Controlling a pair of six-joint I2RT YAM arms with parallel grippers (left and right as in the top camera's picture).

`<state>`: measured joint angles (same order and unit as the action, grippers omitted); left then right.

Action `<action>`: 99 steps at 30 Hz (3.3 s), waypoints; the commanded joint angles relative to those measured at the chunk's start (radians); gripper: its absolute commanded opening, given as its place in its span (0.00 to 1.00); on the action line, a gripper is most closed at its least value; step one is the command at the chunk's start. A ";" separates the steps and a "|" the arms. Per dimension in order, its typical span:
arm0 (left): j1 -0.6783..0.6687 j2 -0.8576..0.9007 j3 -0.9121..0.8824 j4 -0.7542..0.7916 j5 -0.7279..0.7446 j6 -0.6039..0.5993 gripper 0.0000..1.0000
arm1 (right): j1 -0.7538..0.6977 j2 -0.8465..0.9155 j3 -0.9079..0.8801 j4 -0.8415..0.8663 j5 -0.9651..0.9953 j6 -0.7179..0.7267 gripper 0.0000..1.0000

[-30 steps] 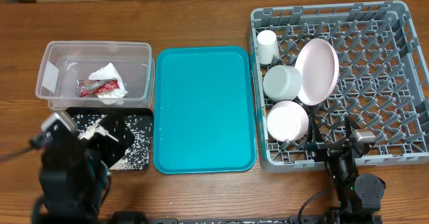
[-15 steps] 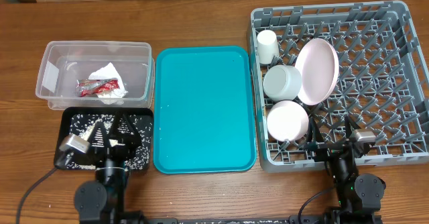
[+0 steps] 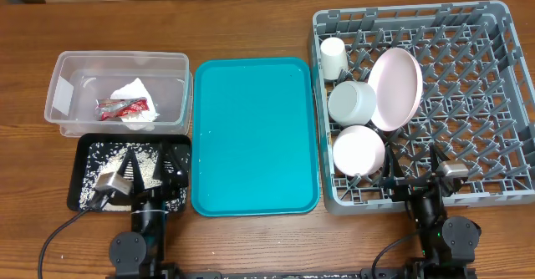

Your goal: Sort waste into correct bins and load items into the dishwasher

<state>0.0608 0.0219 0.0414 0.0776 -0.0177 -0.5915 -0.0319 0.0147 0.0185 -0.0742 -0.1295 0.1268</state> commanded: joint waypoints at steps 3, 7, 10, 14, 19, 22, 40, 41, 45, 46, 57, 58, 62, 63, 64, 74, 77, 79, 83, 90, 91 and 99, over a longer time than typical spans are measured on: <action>0.006 -0.019 -0.033 -0.020 0.012 0.128 1.00 | 0.004 -0.012 -0.011 0.005 0.006 0.005 1.00; 0.006 -0.019 -0.036 -0.066 0.018 0.216 1.00 | 0.004 -0.012 -0.011 0.005 0.006 0.005 1.00; 0.006 -0.019 -0.036 -0.096 0.018 0.305 1.00 | 0.004 -0.012 -0.011 0.005 0.006 0.005 1.00; 0.003 -0.019 -0.036 -0.156 0.019 0.424 1.00 | 0.004 -0.012 -0.011 0.005 0.006 0.005 1.00; -0.005 -0.019 -0.036 -0.156 0.019 0.537 1.00 | 0.004 -0.012 -0.011 0.005 0.006 0.005 1.00; -0.013 -0.019 -0.036 -0.156 0.019 0.586 1.00 | 0.004 -0.012 -0.011 0.005 0.006 0.005 1.00; -0.061 -0.019 -0.036 -0.153 0.043 0.750 1.00 | 0.004 -0.012 -0.011 0.005 0.006 0.005 1.00; -0.061 -0.019 -0.036 -0.152 0.039 0.743 1.00 | 0.004 -0.012 -0.011 0.005 0.006 0.005 1.00; -0.060 -0.019 -0.036 -0.155 0.037 0.721 1.00 | 0.004 -0.012 -0.011 0.005 0.006 0.005 1.00; -0.060 -0.019 -0.036 -0.154 0.037 0.722 1.00 | 0.004 -0.012 -0.011 0.005 0.006 0.004 1.00; -0.060 -0.018 -0.036 -0.155 0.037 0.722 1.00 | 0.004 -0.012 -0.011 0.005 0.006 0.005 1.00; -0.060 -0.018 -0.036 -0.155 0.037 0.722 1.00 | 0.004 -0.012 -0.011 0.005 0.006 0.005 1.00; -0.060 -0.018 -0.036 -0.155 0.037 0.722 1.00 | 0.004 -0.012 -0.011 0.005 0.006 0.004 1.00; -0.060 -0.018 -0.036 -0.155 0.037 0.722 1.00 | 0.004 -0.012 -0.011 0.005 0.006 0.004 1.00; -0.060 -0.018 -0.036 -0.155 0.037 0.722 1.00 | 0.004 -0.012 -0.011 0.005 0.006 0.005 1.00; -0.060 -0.018 -0.036 -0.155 0.037 0.722 1.00 | 0.003 -0.012 -0.011 0.001 0.115 0.000 1.00; -0.060 -0.018 -0.036 -0.155 0.037 0.722 1.00 | 0.003 -0.012 -0.011 -0.002 0.200 0.000 1.00; -0.060 -0.018 -0.036 -0.155 0.037 0.722 1.00 | 0.003 -0.012 -0.010 -0.002 0.209 -0.003 1.00; -0.060 -0.018 -0.036 -0.155 0.037 0.722 1.00 | 0.004 -0.012 -0.010 -0.002 0.203 -0.003 1.00; -0.060 -0.018 -0.036 -0.155 0.037 0.722 1.00 | 0.004 -0.012 -0.010 -0.003 0.106 -0.236 1.00; -0.060 -0.018 -0.036 -0.155 0.037 0.722 1.00 | 0.004 -0.012 -0.010 -0.003 0.083 -0.261 1.00; -0.060 -0.018 -0.036 -0.155 0.037 0.722 1.00 | 0.004 -0.012 -0.010 -0.003 0.064 -0.258 1.00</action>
<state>0.0059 0.0158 0.0097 -0.0788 0.0078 0.1375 -0.0319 0.0147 0.0181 -0.0799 -0.0486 -0.1036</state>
